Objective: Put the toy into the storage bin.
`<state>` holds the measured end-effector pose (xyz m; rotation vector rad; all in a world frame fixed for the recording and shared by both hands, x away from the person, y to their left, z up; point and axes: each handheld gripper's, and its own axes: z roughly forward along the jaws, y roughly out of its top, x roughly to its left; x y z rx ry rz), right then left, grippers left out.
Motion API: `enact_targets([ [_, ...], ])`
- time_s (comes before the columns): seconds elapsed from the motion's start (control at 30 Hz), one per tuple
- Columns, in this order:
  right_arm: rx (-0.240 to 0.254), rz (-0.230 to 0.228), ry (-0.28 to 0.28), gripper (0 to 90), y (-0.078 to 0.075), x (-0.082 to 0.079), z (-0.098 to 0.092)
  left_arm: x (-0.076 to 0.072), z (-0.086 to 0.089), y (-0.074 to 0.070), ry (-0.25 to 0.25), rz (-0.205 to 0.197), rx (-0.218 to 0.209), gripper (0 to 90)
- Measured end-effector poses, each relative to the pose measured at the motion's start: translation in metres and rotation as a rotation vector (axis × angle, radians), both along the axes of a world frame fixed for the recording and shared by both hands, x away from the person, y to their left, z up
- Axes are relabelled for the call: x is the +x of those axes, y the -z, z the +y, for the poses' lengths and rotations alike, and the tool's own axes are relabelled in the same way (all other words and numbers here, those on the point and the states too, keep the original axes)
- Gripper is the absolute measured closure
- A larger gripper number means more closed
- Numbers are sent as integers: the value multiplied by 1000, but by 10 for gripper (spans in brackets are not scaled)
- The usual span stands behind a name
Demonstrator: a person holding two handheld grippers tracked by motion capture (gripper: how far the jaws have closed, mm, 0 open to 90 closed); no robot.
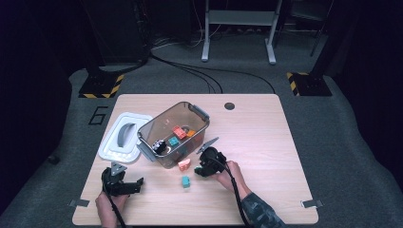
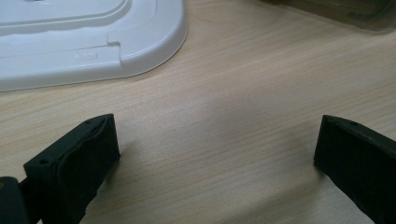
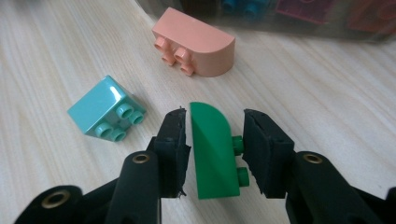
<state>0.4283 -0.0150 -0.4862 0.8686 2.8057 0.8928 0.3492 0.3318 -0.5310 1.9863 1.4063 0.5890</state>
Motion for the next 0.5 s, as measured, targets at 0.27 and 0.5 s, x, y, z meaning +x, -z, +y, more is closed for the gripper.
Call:
enact_targets([
  [0.27,-21,18,13,663,2,3,2,0,0,0,1,2,-3,0],
  [0.5,13,7,57,668,0,5,-9,0,0,1,-2,-7,-4,0],
])
